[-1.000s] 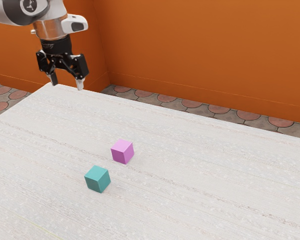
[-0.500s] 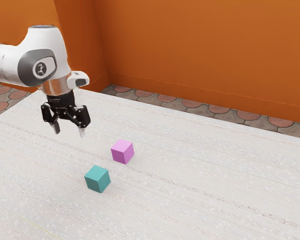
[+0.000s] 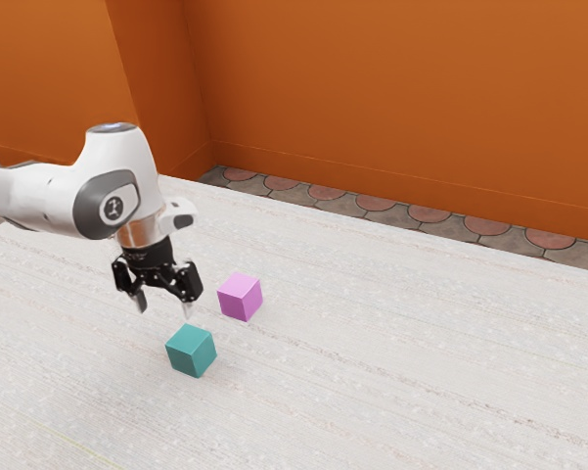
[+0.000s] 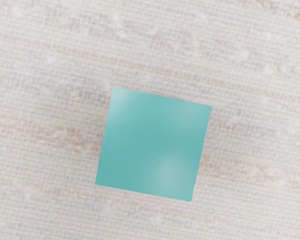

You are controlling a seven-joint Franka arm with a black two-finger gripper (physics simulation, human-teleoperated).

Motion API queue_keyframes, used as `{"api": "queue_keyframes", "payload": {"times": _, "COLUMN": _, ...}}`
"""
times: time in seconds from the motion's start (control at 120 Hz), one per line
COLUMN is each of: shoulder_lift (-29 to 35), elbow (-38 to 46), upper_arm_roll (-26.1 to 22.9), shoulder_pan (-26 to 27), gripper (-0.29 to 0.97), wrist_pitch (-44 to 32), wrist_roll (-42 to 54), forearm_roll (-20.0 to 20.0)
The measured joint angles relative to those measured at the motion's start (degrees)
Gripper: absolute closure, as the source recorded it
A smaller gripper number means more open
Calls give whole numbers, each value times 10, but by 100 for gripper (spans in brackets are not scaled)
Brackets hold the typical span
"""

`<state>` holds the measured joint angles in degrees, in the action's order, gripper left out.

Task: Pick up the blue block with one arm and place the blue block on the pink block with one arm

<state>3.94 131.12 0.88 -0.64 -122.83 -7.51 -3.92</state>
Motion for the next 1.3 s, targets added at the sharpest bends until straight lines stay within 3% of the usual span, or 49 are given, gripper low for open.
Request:
{"api": "queue_keyframes", "payload": {"times": 0.642, "shoulder_lift": -34, "elbow": 76, "upper_arm_roll": -20, "shoulder_pan": -4, "gripper": 0, "wrist_pitch": -163, "wrist_roll": 60, "forearm_roll": 2}}
{"api": "queue_keyframes", "payload": {"times": 1.3, "shoulder_lift": -94, "elbow": 71, "upper_arm_roll": -20, "shoulder_pan": -7, "gripper": 0, "wrist_pitch": -229, "wrist_roll": 111, "forearm_roll": -3}}
